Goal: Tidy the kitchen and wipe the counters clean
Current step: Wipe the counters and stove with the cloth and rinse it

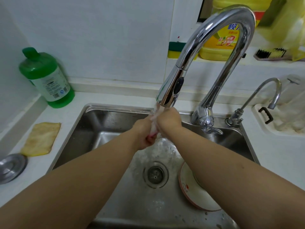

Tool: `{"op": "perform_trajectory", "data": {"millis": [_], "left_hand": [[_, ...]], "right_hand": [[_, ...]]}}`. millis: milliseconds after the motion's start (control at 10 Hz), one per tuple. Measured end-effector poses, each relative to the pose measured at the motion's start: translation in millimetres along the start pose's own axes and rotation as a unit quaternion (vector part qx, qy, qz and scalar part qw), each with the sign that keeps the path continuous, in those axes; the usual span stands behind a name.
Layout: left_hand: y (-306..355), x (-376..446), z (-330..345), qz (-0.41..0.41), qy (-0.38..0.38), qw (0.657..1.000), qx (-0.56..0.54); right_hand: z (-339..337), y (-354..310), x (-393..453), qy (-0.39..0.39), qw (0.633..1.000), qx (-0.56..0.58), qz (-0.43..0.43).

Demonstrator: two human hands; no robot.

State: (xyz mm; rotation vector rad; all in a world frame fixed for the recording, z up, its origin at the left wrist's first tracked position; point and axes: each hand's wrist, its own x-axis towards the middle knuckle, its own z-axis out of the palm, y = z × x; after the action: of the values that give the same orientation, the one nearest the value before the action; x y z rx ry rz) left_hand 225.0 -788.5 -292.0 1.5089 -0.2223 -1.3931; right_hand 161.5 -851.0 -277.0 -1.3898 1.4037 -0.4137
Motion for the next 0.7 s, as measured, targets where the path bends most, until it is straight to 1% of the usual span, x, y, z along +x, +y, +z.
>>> {"op": "perform_trajectory", "data": {"millis": [100,200,300,400,500,600,700], "left_hand": [[6,1,-10,0.030,0.066,0.997,0.029],[-1,5,-20,0.090,0.058,0.972,0.209],[-9,0,-14,0.118,-0.010,0.967,0.227],[-11,3,-13,0.145,0.004,0.971,0.189],[-10,6,-13,0.148,0.021,0.976,0.157],[-4,3,-7,0.155,0.026,0.981,0.116],[4,2,-6,0.146,-0.007,0.984,0.100]], "right_hand": [[-10,14,22,-0.010,0.989,0.117,0.088],[-17,14,23,-0.085,0.951,0.245,0.171],[-16,11,15,-0.100,0.942,0.270,0.173],[-25,8,14,-0.132,0.929,0.315,0.146],[-34,11,5,-0.190,0.943,0.257,0.096],[-30,23,0,-0.215,0.955,0.202,0.040],[-28,27,-4,-0.199,0.947,0.250,0.029]]}}
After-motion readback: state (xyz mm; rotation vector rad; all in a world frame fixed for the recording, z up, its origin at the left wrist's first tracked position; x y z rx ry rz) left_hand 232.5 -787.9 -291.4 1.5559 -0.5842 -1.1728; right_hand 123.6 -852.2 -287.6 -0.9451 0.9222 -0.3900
